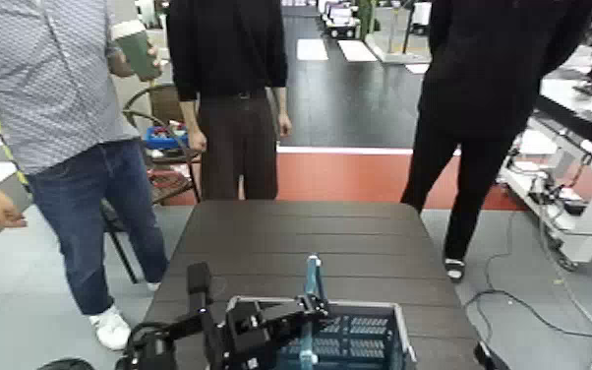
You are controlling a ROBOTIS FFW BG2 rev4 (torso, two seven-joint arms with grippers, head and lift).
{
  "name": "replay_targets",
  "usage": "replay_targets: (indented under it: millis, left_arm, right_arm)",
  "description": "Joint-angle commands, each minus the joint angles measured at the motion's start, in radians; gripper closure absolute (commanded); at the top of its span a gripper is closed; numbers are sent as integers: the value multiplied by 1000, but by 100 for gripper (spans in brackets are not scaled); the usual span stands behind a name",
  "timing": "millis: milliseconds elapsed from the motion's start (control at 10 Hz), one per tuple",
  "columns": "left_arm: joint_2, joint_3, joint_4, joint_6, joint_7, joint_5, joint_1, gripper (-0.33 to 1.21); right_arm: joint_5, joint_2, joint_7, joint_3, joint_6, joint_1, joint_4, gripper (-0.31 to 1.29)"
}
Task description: Grasp the handle of the crate.
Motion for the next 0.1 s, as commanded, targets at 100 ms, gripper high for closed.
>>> replay_targets:
  millis: [100]
  left_arm:
    - [0,0,0,-1,-1,0,1,119]
  right_arm:
    - [6,-4,-10,3,3,-2,-1,15]
